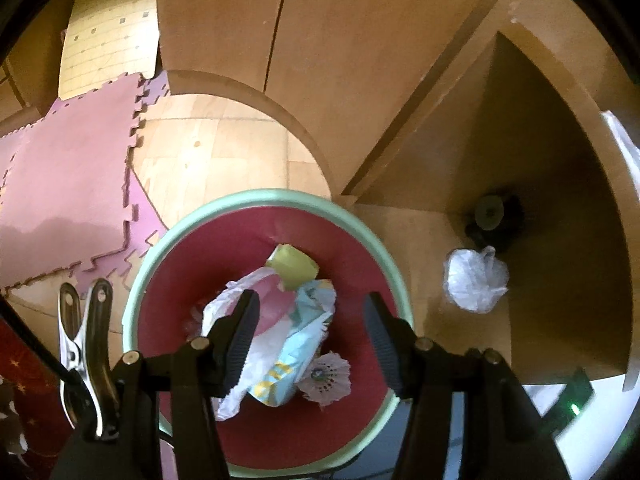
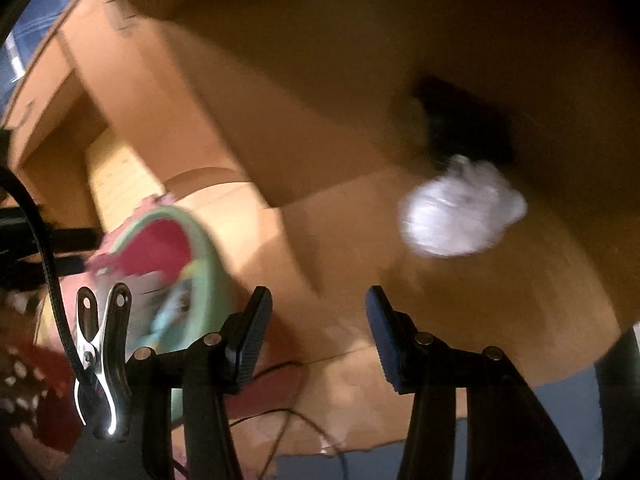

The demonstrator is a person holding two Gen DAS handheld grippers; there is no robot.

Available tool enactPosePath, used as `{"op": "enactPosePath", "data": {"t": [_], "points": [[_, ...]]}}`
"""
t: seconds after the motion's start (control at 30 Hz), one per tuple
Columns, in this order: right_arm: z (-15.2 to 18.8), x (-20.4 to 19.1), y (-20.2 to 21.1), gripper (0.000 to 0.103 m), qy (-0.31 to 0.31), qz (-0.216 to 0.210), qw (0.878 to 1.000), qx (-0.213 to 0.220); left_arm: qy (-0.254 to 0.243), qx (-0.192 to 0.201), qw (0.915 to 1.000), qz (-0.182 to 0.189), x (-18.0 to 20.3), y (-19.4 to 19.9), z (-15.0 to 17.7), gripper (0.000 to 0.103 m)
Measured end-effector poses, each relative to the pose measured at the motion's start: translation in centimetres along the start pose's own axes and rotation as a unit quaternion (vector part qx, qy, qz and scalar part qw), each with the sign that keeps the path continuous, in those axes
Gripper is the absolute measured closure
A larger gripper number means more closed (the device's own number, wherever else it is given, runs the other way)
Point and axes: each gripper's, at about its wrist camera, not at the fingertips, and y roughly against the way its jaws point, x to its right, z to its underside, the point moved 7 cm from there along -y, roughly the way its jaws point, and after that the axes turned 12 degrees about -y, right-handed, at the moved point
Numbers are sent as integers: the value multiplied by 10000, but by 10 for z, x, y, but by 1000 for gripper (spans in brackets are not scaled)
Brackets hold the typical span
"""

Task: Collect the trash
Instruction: 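Move the right tool to the shelf and grasp the clear plastic bag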

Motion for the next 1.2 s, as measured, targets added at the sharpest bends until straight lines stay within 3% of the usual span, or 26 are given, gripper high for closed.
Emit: {"op": "enactPosePath", "data": {"t": [0.27,0.63,0.7,0.73,0.9,1.2], "points": [[-29,79,-40,53,-561,875,9946,43,-201,57,9997,127,20,3,-2,46],[-75,132,-86,51,-752,1492,9858,157,-472,-5,9988,139,41,-7,-1,46],[-75,137,-95,56,-774,1486,9858,63,-524,-35,9986,106,43,-9,0,46],[-73,140,-100,70,-839,1414,9864,-50,-534,-56,9985,101,44,-11,1,46],[-61,143,-106,88,-792,1244,9880,-450,-624,-83,9979,150,53,-14,5,46],[-31,139,-70,94,-702,682,9932,-632,-955,8,9953,179,78,-16,6,46]]}}
